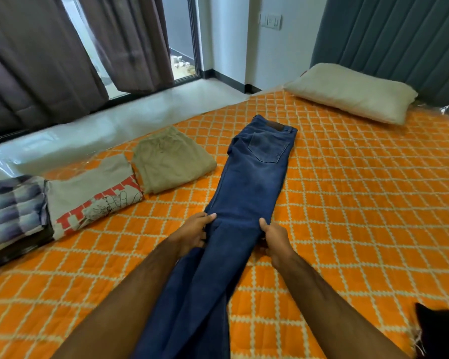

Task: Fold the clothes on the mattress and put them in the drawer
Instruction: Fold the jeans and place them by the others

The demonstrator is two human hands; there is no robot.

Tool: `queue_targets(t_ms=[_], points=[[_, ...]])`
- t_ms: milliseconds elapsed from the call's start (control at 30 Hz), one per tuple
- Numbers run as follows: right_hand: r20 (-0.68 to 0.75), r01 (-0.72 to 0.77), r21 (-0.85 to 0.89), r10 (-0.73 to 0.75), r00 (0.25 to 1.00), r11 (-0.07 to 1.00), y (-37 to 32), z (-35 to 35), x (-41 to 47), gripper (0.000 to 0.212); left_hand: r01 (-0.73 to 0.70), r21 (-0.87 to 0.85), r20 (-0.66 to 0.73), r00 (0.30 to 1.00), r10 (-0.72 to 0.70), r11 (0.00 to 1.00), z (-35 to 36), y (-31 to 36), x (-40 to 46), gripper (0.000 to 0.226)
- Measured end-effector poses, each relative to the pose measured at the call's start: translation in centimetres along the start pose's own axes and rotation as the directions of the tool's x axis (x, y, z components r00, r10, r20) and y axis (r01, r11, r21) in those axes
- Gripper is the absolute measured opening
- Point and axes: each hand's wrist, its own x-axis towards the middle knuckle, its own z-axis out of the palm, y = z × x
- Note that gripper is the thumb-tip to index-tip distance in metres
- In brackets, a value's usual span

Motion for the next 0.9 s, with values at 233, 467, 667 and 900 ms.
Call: queue_targets(t_ms=[233,467,667,900], points=[[0.343,-0.252,-0.010,0.240,0.908,0.968,3.0,1.2,-8.3,0.038,-0.033,0.334,-0.014,0.999,0.040,0.942,0.9,-2.1,-5.0,0.018],[0.438,-0.268,0.517,0.018,0.899,0.813,3.1,2.7,-12.7,0.036,0.018,0.139,0.068,0.997,-0.028,0.990,0.2,0.7,-8.1,0.066],[0.451,-0.124,0.164,0.038,0.892,0.979,5.8,4.9,-18.2,0.049,-0.035,0.668,-0.233,0.939,0.253,0.744,-3.0,-1.2,-10.5,0.047],[0.492,-0.391,0.426,0.154,0.857,0.816,6.6,6.8,-21.8,0.028,0.062,0.576,-0.247,0.964,0.102,0.815,-6.0,-1.1,-14.1,0.052]])
